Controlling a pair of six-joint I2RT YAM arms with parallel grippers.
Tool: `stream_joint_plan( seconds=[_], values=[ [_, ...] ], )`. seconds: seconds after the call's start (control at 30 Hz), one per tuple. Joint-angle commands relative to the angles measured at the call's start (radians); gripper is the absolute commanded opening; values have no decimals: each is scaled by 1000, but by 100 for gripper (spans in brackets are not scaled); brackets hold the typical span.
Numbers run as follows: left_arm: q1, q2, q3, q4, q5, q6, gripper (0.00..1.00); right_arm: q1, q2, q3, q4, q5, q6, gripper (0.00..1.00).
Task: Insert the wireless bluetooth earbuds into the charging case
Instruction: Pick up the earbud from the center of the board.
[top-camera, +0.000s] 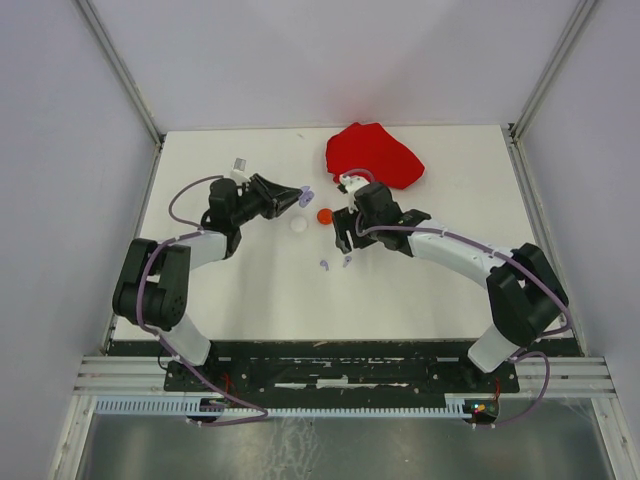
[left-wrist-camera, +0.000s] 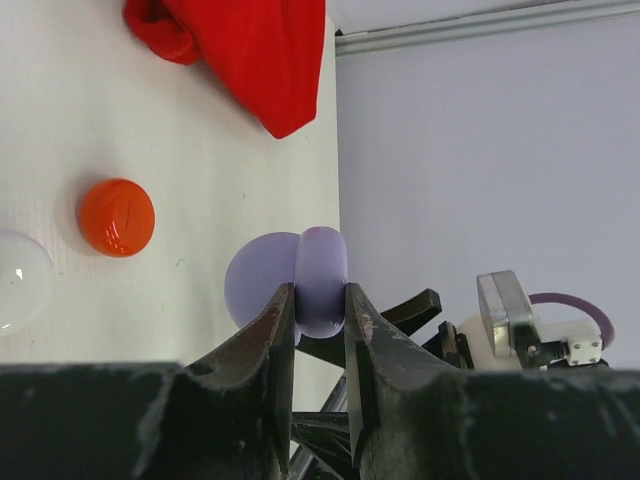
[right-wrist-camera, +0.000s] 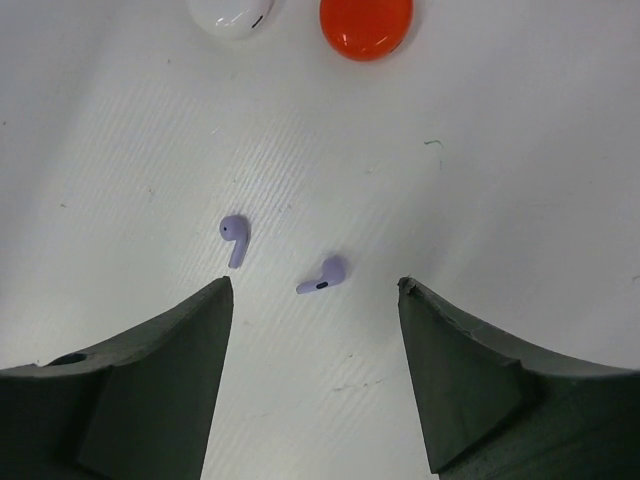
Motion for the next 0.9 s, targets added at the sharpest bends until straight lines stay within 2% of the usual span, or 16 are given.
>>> stream_joint_plan(
  seconds=[0.0,0.13,0.33,0.6,0.87],
  values=[
    [23,-21,2,67,-2,-47,3,2,9,16,-42,-36,-28,73],
    [45,-58,-29,58,9,-42,3,2,74,86,-142,4,-23,67],
    [73,-90,-68,50,31,-39,3,6,174,194,-283,42,75,59],
    [97,-92,-84,55,59,-37,3,21,222,208,-295,48,185,58],
    [104,-89,-91,72,68,-44,3,39,252,212,-290,61,215,57]
  ],
)
